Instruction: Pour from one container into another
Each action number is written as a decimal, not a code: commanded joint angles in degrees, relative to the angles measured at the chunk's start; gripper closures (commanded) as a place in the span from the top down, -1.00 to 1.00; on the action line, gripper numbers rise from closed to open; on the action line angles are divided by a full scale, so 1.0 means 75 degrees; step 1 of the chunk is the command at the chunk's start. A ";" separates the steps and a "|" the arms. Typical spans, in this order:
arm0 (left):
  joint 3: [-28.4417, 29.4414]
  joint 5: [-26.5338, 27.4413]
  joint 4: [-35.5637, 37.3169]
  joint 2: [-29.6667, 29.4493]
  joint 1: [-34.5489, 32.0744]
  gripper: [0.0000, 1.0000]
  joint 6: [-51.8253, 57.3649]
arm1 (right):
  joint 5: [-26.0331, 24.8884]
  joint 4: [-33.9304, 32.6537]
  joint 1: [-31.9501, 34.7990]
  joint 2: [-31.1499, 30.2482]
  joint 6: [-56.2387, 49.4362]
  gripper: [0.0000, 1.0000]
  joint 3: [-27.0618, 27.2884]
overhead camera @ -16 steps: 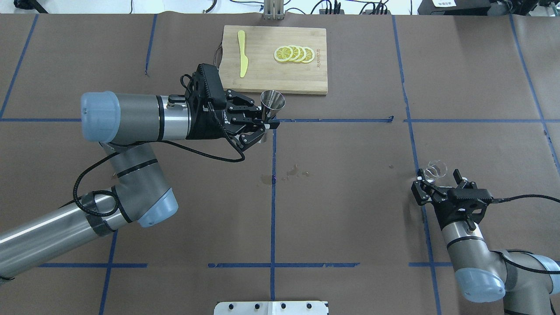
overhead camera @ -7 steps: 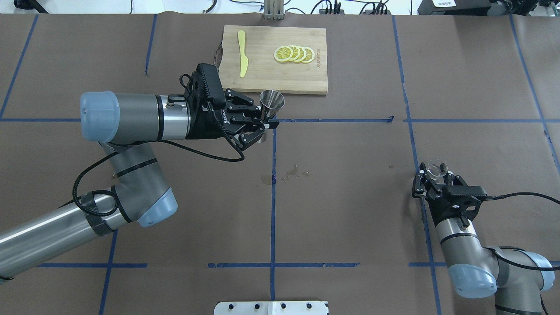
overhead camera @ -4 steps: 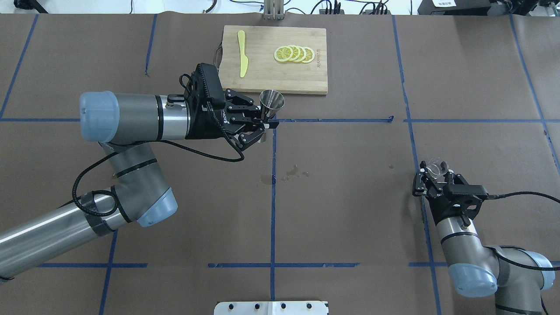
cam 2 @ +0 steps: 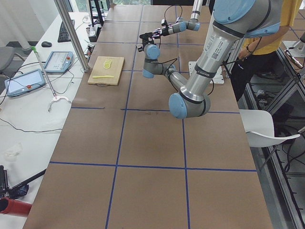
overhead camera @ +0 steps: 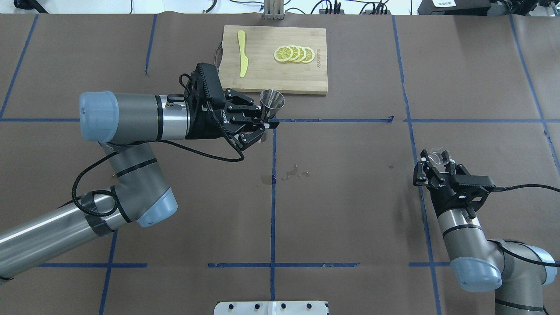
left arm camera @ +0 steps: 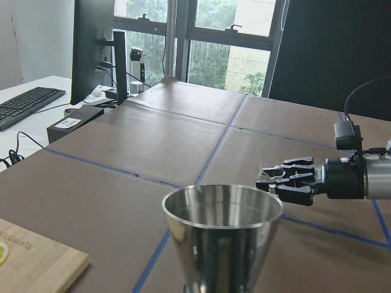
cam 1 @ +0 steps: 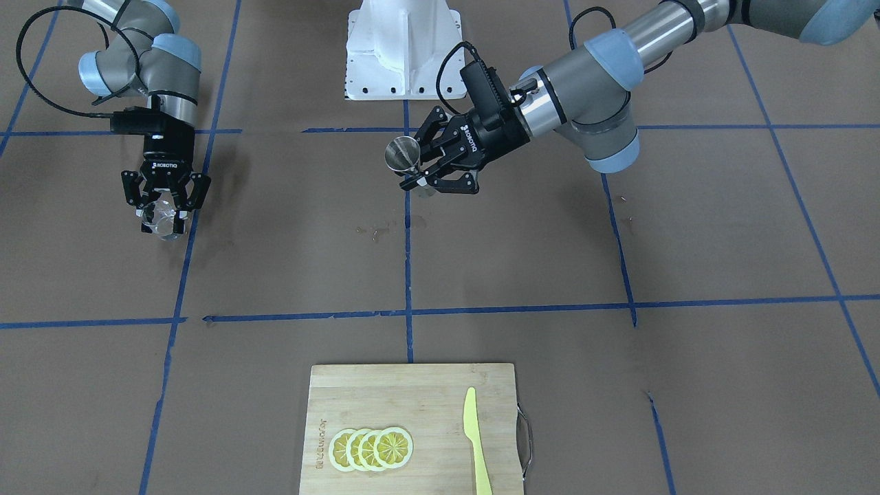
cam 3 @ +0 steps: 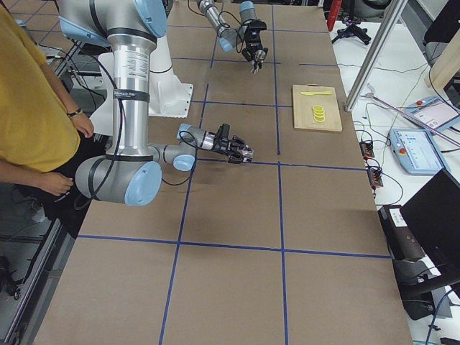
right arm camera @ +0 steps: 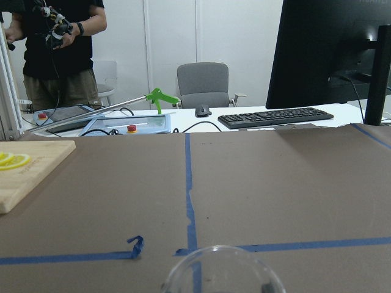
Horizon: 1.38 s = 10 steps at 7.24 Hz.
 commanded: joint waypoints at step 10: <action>-0.0026 0.0000 -0.0032 0.0125 -0.0011 -1.00 -0.0003 | 0.0846 0.1876 0.0646 0.1721 -0.5374 -1.00 0.0085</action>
